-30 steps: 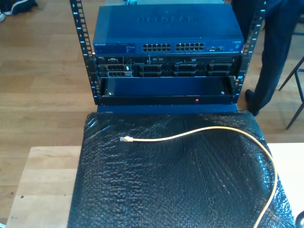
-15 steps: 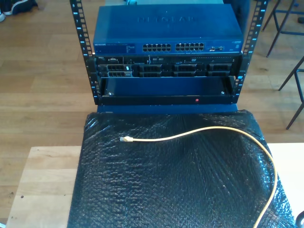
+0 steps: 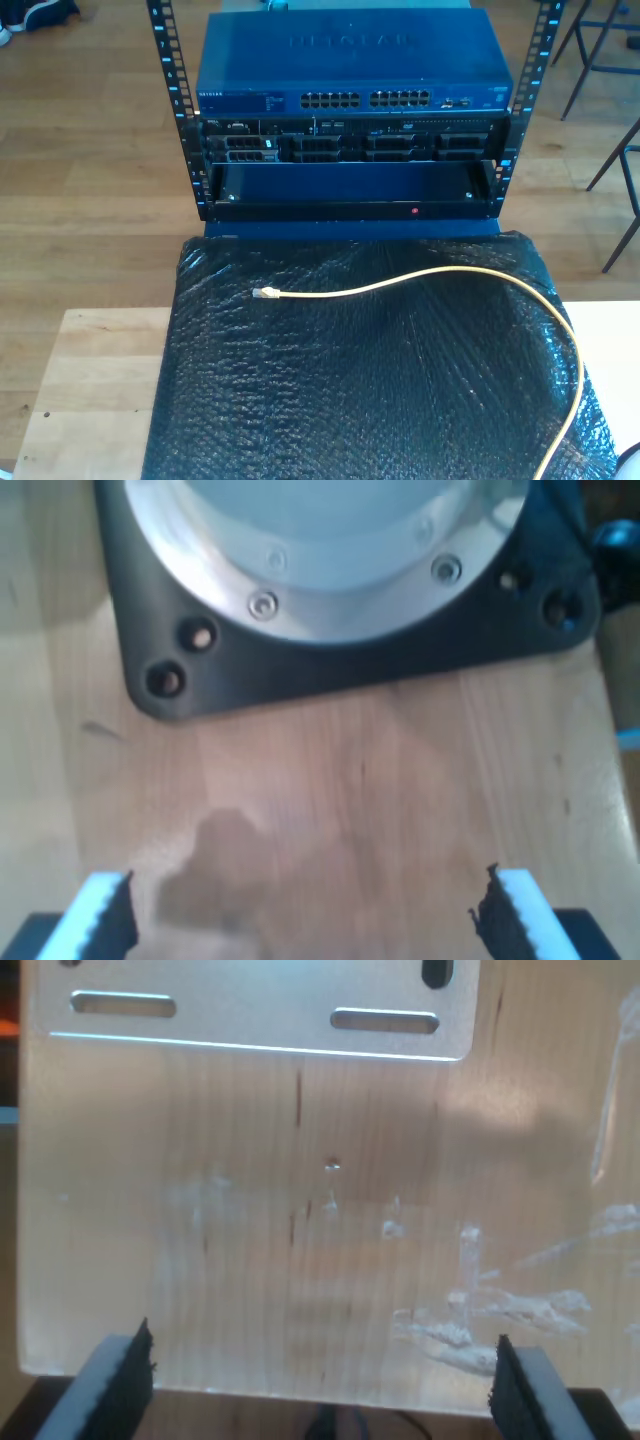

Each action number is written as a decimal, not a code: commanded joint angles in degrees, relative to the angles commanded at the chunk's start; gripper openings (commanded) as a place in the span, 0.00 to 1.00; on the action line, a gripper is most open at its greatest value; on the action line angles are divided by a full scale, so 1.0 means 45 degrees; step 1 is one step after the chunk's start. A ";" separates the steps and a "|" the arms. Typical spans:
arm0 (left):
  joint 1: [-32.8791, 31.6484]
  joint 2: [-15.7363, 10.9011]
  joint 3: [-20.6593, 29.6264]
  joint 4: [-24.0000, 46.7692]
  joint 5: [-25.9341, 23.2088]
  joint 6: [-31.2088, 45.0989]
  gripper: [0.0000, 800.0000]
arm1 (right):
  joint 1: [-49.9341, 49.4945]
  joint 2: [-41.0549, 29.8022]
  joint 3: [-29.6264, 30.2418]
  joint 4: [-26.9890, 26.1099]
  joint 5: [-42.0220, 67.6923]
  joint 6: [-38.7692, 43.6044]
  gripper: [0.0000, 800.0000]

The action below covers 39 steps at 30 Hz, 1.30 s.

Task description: Grab the cable and plug it in

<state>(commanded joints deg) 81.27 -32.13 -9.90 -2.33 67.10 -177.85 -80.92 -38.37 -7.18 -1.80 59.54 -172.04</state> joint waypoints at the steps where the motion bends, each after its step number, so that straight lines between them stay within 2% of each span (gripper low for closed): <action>1: 0.0000 0.0000 -0.0078 0.0000 0.0176 0.0000 1.00 | 0.0000 0.0000 -0.0176 0.0020 0.0254 0.0039 1.00; 11: -0.0039 -0.0254 -0.0801 0.0000 0.1074 -0.0020 1.00 | 0.0039 0.0078 -0.2032 0.0137 0.1817 0.1582 1.00; 19: -0.0234 -0.0293 -0.1934 -0.0059 0.2813 -0.0586 1.00 | 0.0137 0.0332 -0.3399 0.0430 0.2247 0.3302 1.00; 27: -0.2481 -0.0371 -0.3048 -0.0078 0.4063 -0.2833 1.00 | 0.1446 0.0762 -0.4689 0.1328 0.3184 0.5138 1.00; 31: -0.3497 -0.0371 -0.3321 -0.0078 0.4181 -0.4083 1.00 | 0.2208 0.1172 -0.5372 0.1328 0.3829 0.6623 1.00; 39: -0.5431 -0.0332 -0.3614 -0.0664 0.4200 -0.6095 1.00 | 0.4122 0.1407 -0.5724 0.1328 0.3966 0.8772 1.00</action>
<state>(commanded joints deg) 56.84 -33.63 -26.16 -5.32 86.00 -205.27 -62.37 -32.04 -32.93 4.18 77.38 -132.57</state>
